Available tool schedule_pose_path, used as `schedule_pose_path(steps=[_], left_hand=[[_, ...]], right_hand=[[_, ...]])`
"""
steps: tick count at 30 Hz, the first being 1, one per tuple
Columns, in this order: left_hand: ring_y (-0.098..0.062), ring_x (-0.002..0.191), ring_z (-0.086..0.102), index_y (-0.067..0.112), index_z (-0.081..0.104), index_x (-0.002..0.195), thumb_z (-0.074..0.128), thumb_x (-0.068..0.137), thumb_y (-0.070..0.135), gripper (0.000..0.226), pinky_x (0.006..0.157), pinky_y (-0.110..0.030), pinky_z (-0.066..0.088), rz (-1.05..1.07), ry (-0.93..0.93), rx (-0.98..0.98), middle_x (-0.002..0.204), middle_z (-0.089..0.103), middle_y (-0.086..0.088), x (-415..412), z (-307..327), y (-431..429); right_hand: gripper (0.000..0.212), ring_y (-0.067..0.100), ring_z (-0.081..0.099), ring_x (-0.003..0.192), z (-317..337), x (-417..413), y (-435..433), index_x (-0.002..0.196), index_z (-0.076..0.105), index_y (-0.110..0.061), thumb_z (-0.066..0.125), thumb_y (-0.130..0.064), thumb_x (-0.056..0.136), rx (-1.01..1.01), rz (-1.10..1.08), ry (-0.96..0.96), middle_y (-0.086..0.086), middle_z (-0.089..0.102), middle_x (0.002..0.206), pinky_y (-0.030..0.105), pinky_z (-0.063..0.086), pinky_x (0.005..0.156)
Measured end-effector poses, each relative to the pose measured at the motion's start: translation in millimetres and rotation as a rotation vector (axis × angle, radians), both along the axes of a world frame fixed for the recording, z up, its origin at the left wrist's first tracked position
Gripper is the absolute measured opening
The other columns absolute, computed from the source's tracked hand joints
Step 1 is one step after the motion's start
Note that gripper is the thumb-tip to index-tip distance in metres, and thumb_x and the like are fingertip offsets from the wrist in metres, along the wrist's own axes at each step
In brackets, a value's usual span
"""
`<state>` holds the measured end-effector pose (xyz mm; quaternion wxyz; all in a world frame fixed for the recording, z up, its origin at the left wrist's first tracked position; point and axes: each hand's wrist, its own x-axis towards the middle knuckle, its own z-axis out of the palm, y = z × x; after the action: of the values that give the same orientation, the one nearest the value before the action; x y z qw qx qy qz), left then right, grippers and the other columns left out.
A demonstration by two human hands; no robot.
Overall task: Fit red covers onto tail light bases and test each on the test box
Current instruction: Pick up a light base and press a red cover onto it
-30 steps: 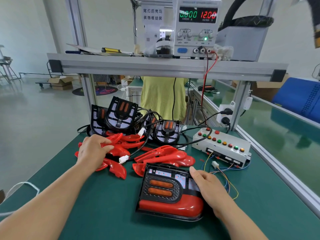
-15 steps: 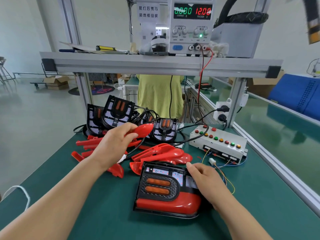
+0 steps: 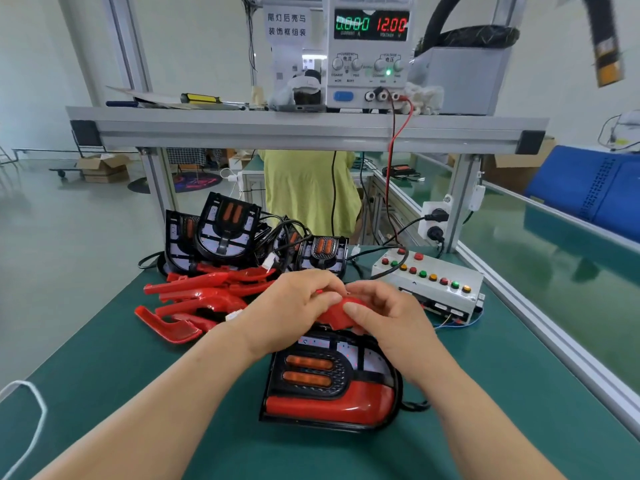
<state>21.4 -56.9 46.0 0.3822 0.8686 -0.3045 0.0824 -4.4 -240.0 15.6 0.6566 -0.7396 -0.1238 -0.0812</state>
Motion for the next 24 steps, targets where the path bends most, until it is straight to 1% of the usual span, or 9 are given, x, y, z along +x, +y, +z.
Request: schedule_pose_path(steps=[1,3,6,8,11,16,20,22,24], left_hand=[[0.000,0.071,0.060,0.022,0.070,0.102,0.065,0.095,0.020,0.009,0.067,-0.014,0.045,0.010,-0.004,-0.010,0.080,0.065,0.020,-1,-1,1],[-0.001,0.084,0.064,0.023,0.069,0.110,0.072,0.090,0.026,0.021,0.077,-0.019,0.050,0.023,-0.008,-0.004,0.092,0.066,0.018,-2,-3,6],[0.001,0.103,0.060,0.027,0.067,0.118,0.076,0.086,0.028,0.034,0.090,-0.017,0.047,0.053,-0.075,0.037,0.108,0.064,0.019,-5,-5,17],[0.001,0.103,0.059,0.028,0.068,0.115,0.075,0.087,0.022,0.029,0.088,-0.018,0.048,0.085,-0.103,-0.005,0.107,0.064,0.020,-7,-8,22],[0.001,0.106,0.059,0.025,0.069,0.113,0.073,0.089,0.016,0.027,0.092,-0.016,0.044,0.118,-0.130,-0.052,0.107,0.065,0.019,-8,-13,25],[-0.003,0.107,0.060,0.016,0.072,0.114,0.072,0.088,0.012,0.026,0.098,-0.026,0.048,0.122,-0.212,-0.031,0.107,0.064,0.015,-10,-20,23],[-0.005,0.108,0.058,0.015,0.072,0.116,0.072,0.089,0.011,0.027,0.100,-0.028,0.047,0.138,-0.250,-0.001,0.106,0.062,0.014,-9,-24,22],[-0.007,0.106,0.057,0.015,0.072,0.119,0.069,0.091,0.010,0.029,0.099,-0.026,0.046,0.129,-0.240,-0.003,0.104,0.060,0.013,-9,-28,22],[-0.008,0.104,0.057,0.015,0.071,0.120,0.066,0.093,0.010,0.028,0.096,-0.021,0.046,0.131,-0.224,0.000,0.103,0.058,0.013,-8,-32,22]], right_hand=[[0.021,0.006,0.070,0.081,-2,0,0,0.100,0.071,-0.024,0.071,-0.006,0.088,0.024,-0.015,0.012,-0.007,0.076,0.091,0.018,0.054,0.068],[0.018,0.006,0.070,0.076,-6,0,-2,0.098,0.072,-0.019,0.070,-0.004,0.088,0.102,-0.063,0.059,-0.006,0.076,0.087,0.019,0.055,0.067],[0.015,0.006,0.067,0.067,-8,2,-11,0.094,0.071,-0.013,0.067,0.000,0.089,0.310,-0.123,0.154,-0.005,0.073,0.077,0.017,0.054,0.061],[0.011,0.006,0.067,0.067,-10,2,-17,0.096,0.071,-0.009,0.067,-0.001,0.089,0.389,-0.130,0.202,-0.005,0.073,0.074,0.017,0.055,0.061],[0.009,0.007,0.067,0.066,-12,1,-19,0.095,0.069,-0.006,0.067,-0.001,0.088,0.463,-0.127,0.257,-0.003,0.073,0.073,0.018,0.055,0.059],[0.008,0.012,0.068,0.065,-15,0,-18,0.093,0.070,-0.004,0.070,-0.001,0.085,0.569,-0.133,0.337,0.005,0.072,0.079,0.018,0.055,0.056],[0.009,0.013,0.068,0.068,-17,-2,-18,0.095,0.071,-0.003,0.070,-0.001,0.085,0.527,-0.140,0.332,0.006,0.072,0.081,0.018,0.055,0.057],[0.008,0.012,0.068,0.071,-18,-3,-18,0.094,0.072,-0.008,0.070,-0.004,0.087,0.434,-0.158,0.298,0.003,0.072,0.081,0.018,0.055,0.060],[0.006,0.006,0.068,0.074,-18,-5,-19,0.094,0.073,-0.016,0.069,-0.015,0.090,0.266,-0.209,0.240,-0.003,0.074,0.083,0.017,0.053,0.063]])
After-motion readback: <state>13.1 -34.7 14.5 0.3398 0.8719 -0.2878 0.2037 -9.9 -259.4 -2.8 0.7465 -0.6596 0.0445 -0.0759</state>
